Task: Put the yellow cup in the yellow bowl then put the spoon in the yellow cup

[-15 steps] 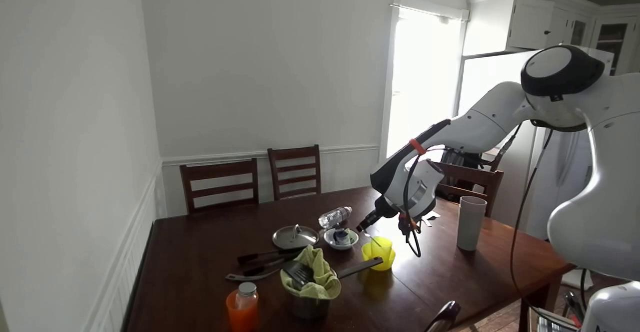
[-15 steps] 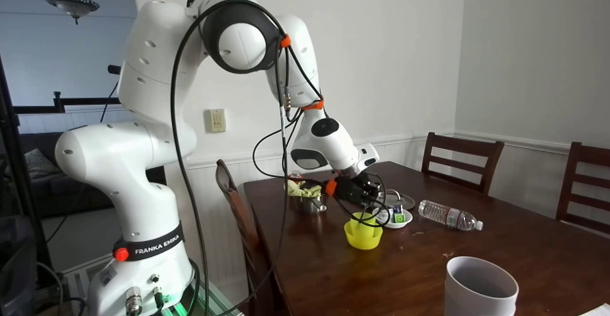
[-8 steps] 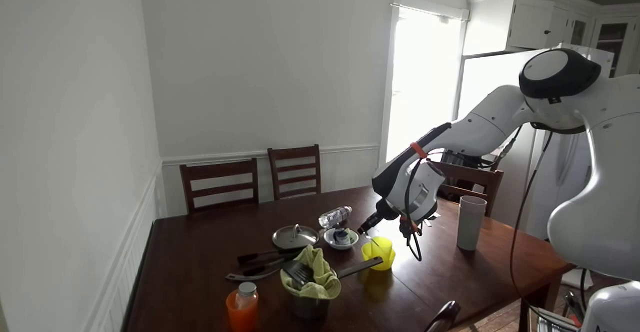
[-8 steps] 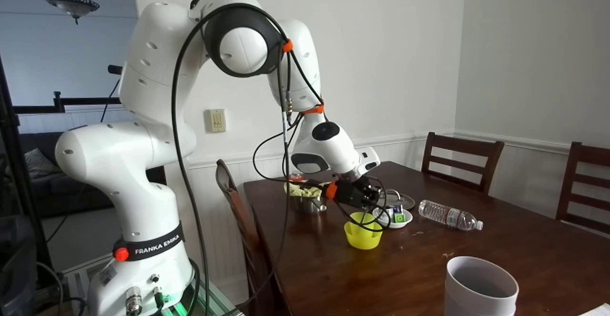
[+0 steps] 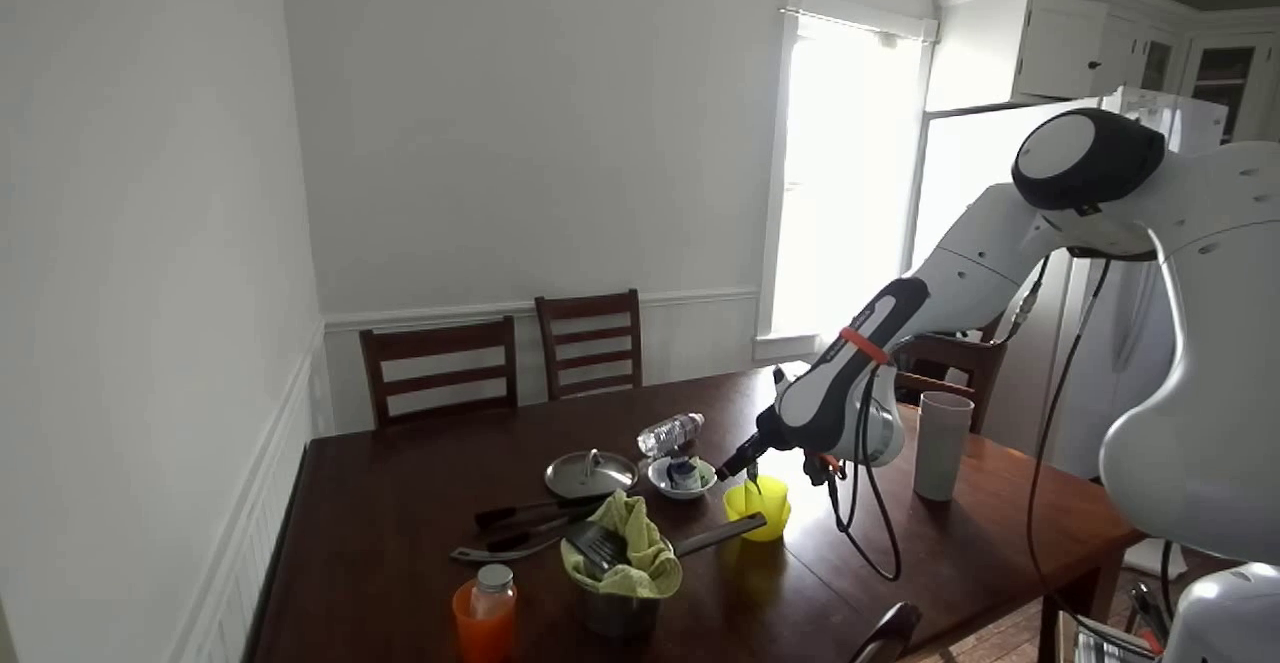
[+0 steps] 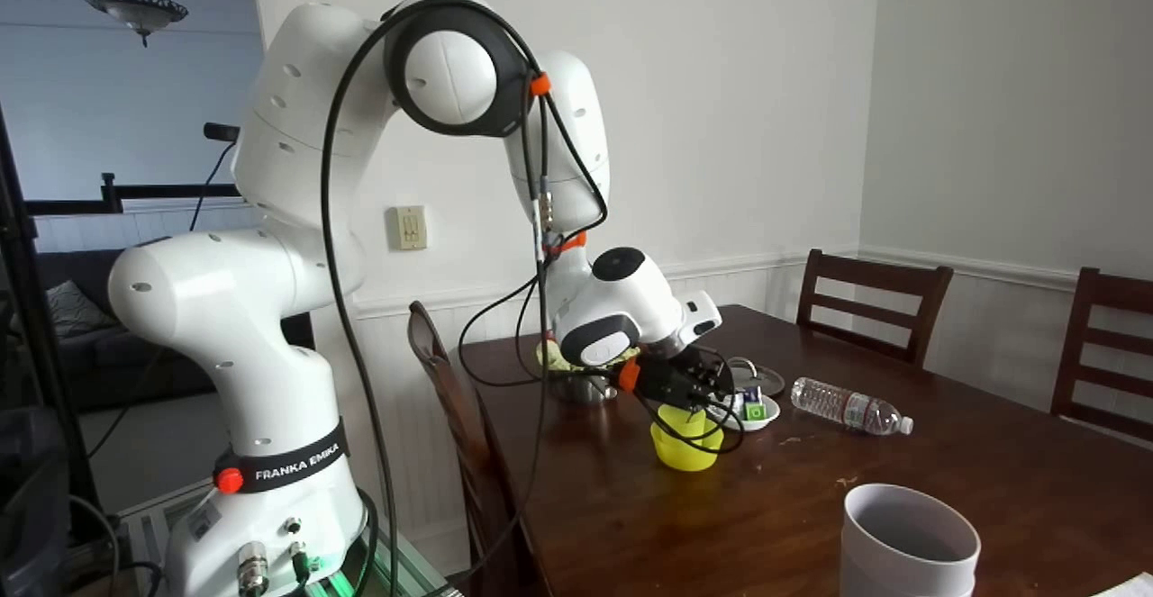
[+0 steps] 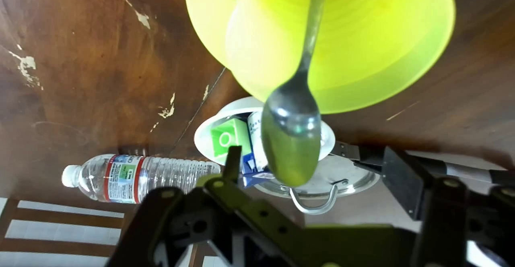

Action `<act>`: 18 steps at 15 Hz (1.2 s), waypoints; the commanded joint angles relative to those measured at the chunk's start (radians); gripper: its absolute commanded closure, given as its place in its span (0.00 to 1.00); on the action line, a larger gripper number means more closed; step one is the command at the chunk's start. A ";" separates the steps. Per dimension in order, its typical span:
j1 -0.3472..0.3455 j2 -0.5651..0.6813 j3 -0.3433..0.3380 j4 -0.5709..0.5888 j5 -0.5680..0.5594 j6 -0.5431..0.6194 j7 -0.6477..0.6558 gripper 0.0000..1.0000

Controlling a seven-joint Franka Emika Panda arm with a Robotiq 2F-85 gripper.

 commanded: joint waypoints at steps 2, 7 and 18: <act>0.059 -0.098 -0.102 -0.030 -0.224 -0.007 0.292 0.00; -0.030 -0.187 0.003 -0.042 -0.230 -0.133 0.368 0.00; -0.229 -0.359 0.250 0.069 0.005 -0.813 0.395 0.00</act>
